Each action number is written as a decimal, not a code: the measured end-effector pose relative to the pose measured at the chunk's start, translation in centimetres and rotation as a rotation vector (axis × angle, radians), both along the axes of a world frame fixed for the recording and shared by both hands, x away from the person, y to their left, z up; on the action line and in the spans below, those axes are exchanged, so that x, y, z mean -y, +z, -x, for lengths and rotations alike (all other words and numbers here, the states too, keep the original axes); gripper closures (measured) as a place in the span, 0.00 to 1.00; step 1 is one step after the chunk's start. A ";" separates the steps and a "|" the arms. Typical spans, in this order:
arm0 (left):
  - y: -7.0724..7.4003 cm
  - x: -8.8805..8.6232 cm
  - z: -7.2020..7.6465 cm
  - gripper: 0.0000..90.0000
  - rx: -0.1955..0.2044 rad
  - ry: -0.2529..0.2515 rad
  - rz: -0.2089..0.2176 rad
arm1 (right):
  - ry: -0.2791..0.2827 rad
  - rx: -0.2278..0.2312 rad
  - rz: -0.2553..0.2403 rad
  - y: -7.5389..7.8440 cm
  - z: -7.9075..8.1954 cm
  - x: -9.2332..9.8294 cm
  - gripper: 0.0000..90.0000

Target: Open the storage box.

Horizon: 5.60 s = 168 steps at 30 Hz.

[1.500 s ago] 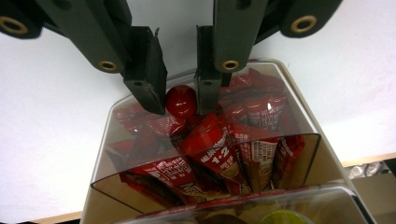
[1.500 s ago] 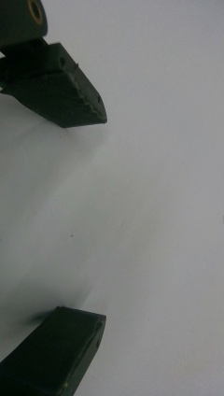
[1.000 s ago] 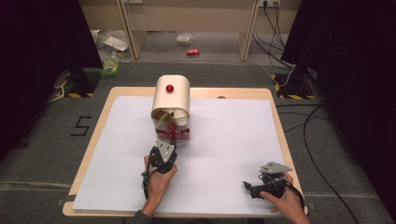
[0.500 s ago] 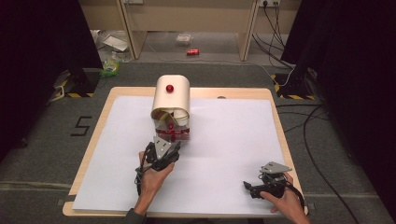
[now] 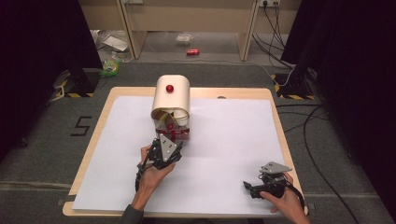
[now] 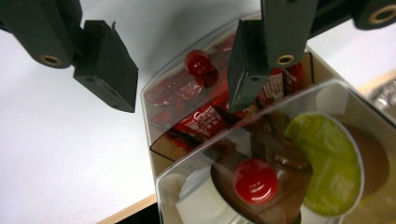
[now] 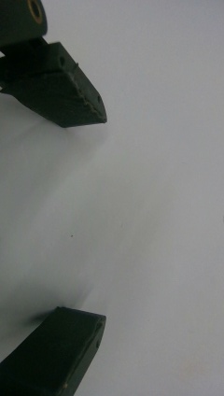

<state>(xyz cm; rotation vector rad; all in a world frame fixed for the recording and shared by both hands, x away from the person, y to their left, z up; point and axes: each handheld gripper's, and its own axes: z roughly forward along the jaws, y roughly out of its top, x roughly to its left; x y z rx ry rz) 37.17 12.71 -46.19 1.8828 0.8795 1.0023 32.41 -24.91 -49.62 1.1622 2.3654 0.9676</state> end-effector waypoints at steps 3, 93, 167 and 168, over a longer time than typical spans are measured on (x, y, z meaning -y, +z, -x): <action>-0.1 0.1 -0.2 0.46 0.012 -0.009 -0.027 | 0.000 0.000 0.000 0.0 0.0 0.0 0.06; 0.0 -1.0 3.4 0.42 -0.127 -0.122 0.009 | 0.002 0.003 0.002 0.0 0.0 0.0 0.06; -0.5 -1.9 6.1 0.47 -0.228 -0.164 0.094 | 0.002 0.003 0.003 0.0 0.0 0.0 0.06; -0.5 -1.9 6.1 0.46 -0.231 -0.165 0.101 | 0.002 0.004 0.002 0.0 0.0 0.0 0.06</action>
